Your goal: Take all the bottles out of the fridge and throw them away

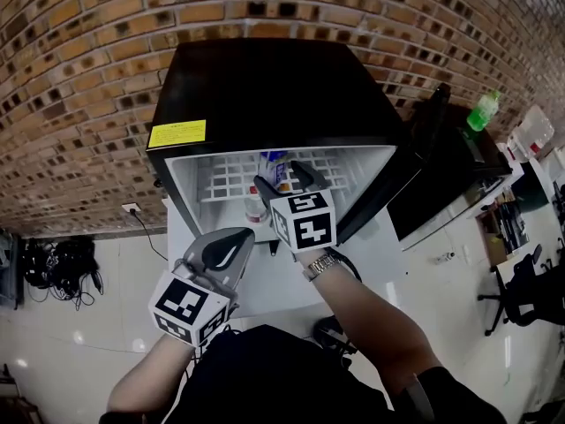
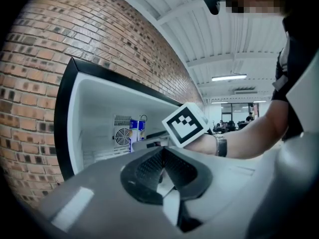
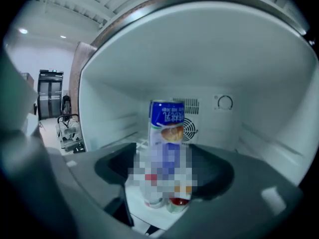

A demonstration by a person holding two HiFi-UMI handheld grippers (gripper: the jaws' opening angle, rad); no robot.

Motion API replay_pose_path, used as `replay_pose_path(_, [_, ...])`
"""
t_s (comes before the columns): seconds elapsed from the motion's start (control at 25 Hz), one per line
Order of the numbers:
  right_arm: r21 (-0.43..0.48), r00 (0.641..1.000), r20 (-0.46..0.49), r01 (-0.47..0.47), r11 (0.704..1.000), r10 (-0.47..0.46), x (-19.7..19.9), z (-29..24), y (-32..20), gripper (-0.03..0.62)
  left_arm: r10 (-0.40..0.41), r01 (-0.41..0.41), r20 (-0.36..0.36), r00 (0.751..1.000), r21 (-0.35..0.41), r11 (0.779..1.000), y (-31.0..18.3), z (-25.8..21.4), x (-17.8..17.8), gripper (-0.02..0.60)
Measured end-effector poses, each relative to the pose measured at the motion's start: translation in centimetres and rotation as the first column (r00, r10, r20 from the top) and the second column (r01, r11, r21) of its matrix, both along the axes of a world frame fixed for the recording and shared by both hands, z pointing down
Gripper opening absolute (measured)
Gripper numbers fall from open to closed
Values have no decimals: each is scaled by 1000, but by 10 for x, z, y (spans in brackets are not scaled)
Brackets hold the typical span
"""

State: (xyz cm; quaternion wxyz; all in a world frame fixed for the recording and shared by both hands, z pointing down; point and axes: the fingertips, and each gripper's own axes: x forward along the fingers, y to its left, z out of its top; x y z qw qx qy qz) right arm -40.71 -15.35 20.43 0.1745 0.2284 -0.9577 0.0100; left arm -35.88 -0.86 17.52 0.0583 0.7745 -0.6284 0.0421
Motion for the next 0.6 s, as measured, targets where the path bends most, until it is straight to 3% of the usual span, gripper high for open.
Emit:
replay_pose_path(0.4, [-7,999,-22,-27,1000,27,-25,9,-20,319,-2,2,-10,1000,-2,1000,2,1,-23,3])
replay_pose_path(0.6, [8,999,-22,-31,999,31,-28,7,-22,269,4,-4,-11,1000,-1,1000,0,1,-28,3])
